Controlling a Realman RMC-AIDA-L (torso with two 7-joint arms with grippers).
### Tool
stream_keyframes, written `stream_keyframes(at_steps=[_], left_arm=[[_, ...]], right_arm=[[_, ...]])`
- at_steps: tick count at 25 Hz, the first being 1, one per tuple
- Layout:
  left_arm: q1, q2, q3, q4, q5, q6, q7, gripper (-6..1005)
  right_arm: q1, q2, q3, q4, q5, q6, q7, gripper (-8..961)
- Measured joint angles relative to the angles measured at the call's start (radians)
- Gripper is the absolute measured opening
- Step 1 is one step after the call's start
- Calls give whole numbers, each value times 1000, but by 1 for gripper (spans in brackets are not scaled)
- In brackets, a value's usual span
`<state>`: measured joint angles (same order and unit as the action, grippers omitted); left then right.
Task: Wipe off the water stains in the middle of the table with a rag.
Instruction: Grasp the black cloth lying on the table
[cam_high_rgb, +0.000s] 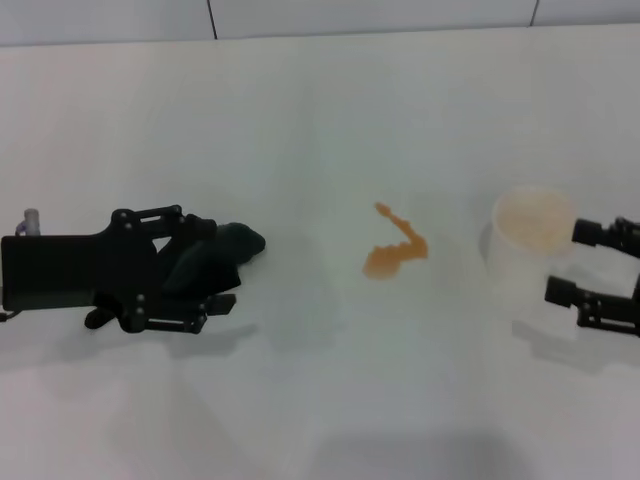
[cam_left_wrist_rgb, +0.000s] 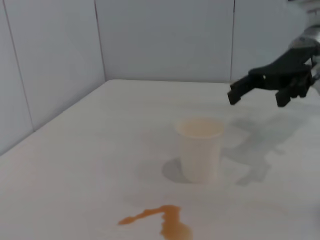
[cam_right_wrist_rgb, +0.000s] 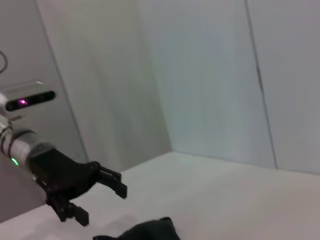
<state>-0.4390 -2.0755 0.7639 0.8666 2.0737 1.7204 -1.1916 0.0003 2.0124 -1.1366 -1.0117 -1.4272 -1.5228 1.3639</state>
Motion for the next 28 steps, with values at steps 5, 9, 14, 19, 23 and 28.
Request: stream_keyframes(at_steps=[5, 9, 14, 19, 23, 28], left_arm=[[-2, 0, 0, 5, -6, -1, -13, 861], [0, 4, 0, 7, -30, -1, -34, 862], [0, 8, -1, 8, -43, -1, -46, 862], [-4, 9, -2, 8, -43, -9, -60, 862], [-6, 9, -2, 17, -43, -16, -72, 861], [-9, 21, -2, 20, -43, -46, -119, 861]], right_arm=[[52, -2, -7, -105, -13, 3, 85, 858], [101, -4, -7, -202, -95, 19, 176, 857], [196, -6, -6, -292, -275, 43, 313, 856], [274, -6, -11, -329, -417, 30, 412, 855], [298, -6, -34, -369, -461, 15, 456, 854], [297, -5, -37, -386, -458, 19, 466, 854]])
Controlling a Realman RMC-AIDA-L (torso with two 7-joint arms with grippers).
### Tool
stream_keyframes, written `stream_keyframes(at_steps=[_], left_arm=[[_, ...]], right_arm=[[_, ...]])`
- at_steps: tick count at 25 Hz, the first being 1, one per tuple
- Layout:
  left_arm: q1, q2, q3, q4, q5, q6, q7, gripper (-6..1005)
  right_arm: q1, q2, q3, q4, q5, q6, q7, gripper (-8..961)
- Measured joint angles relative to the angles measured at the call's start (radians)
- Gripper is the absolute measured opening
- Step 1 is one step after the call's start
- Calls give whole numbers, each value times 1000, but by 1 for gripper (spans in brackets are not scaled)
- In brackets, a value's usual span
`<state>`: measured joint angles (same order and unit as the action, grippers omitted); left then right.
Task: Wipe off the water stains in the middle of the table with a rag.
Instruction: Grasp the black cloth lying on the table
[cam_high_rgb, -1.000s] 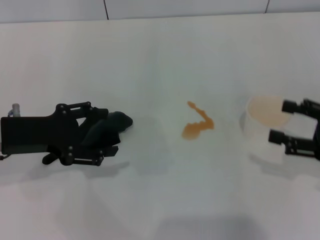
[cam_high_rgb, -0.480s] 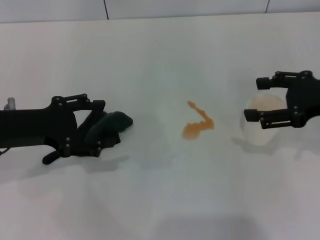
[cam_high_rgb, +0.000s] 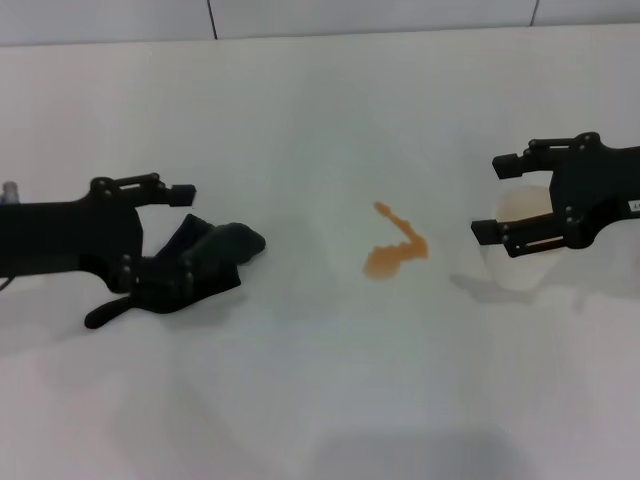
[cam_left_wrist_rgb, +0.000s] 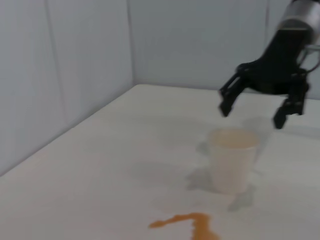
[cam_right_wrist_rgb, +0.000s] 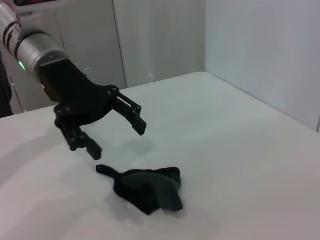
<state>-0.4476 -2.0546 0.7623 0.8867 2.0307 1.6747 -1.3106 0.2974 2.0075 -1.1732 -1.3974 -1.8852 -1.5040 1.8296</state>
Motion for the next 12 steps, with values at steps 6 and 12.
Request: stream_keyframes(at_steps=[6, 12], left_arm=[[-30, 17, 2, 3, 74, -41, -120, 861], [-101, 34, 6, -1, 228, -70, -236, 861]], right_arm=[[-2, 2, -3, -2, 10, 6, 2, 855], [1, 3, -16, 5, 30, 20, 3, 855]])
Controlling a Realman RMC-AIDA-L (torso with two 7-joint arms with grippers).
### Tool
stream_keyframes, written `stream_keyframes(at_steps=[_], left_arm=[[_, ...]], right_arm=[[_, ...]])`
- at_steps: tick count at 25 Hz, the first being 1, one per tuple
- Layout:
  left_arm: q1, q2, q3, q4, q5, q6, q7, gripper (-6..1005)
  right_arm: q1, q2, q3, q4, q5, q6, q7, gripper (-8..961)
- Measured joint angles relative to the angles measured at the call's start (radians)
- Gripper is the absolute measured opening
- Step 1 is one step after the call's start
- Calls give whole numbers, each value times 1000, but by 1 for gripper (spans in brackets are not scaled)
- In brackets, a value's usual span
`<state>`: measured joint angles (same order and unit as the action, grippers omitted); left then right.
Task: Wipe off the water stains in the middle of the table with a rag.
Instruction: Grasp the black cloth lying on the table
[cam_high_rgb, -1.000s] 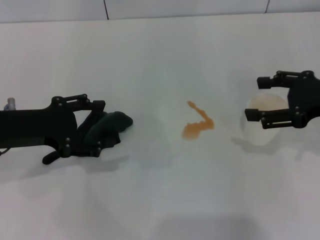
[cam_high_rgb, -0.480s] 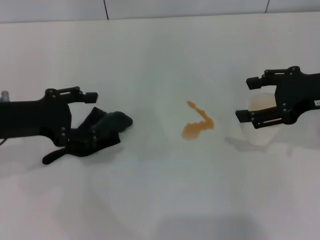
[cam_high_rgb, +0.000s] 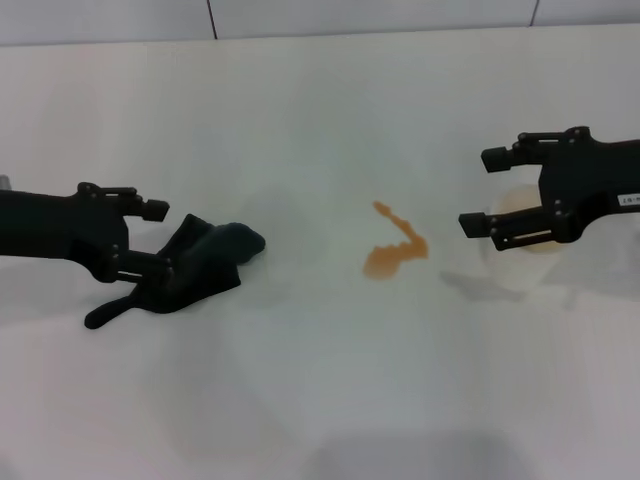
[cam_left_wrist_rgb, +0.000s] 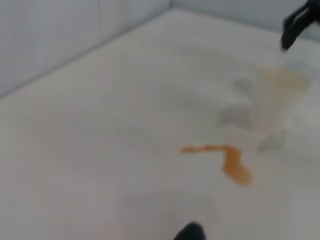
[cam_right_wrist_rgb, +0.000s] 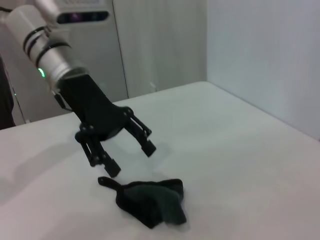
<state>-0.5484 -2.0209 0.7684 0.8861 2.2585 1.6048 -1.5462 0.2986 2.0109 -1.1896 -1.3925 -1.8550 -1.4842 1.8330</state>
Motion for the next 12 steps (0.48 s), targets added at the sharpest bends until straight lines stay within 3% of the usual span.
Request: stream_keyframes(at_steps=[6, 12], left_arm=[[-63, 8, 2, -13, 133, -33, -39, 861], [-106, 3, 6, -56, 167, -83, -29, 862]], right_arm=[[2, 0, -17, 1, 15, 21, 5, 855], [-4, 0, -22, 3, 27, 23, 9, 855]])
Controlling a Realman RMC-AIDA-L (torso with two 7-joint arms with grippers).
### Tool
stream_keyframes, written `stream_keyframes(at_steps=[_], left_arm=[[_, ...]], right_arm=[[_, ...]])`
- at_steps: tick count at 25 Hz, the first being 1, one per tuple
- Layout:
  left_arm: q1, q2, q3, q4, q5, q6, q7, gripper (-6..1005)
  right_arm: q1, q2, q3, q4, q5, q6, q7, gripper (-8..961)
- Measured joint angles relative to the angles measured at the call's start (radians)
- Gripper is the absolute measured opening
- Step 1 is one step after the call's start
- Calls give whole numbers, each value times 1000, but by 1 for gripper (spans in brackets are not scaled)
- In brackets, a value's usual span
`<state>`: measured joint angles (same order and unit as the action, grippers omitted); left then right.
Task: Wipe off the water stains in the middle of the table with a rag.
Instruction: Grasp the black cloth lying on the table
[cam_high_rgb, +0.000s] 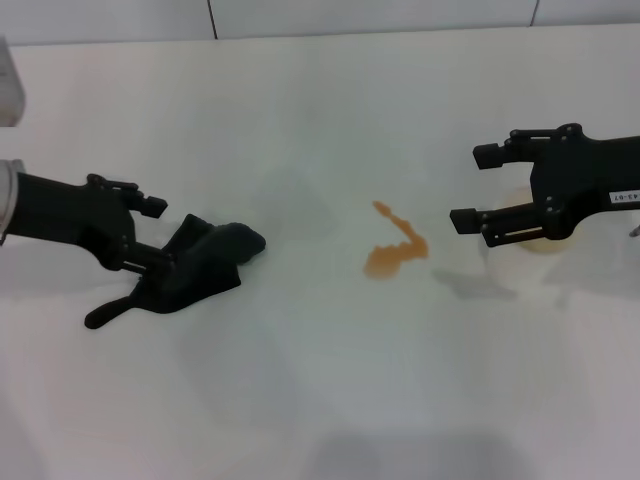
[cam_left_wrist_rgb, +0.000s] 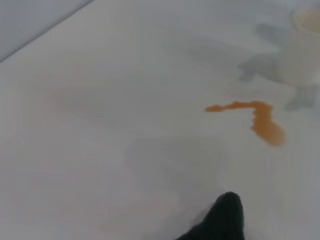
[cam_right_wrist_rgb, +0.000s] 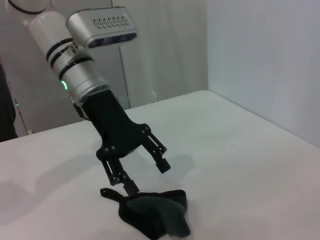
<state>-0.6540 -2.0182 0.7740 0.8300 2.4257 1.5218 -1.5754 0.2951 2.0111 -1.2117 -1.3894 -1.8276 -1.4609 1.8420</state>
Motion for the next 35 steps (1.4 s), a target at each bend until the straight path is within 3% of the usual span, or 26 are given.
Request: stream_keyframes(at_steps=[11, 35], left_arm=[[-2, -40, 61, -30, 9, -83, 16, 861], [8, -46, 62, -81, 9, -144, 47, 815]], right_arm=[[-8, 0, 0, 0, 12, 2, 0, 854], [-19, -2, 8, 9, 14, 3, 0, 854]])
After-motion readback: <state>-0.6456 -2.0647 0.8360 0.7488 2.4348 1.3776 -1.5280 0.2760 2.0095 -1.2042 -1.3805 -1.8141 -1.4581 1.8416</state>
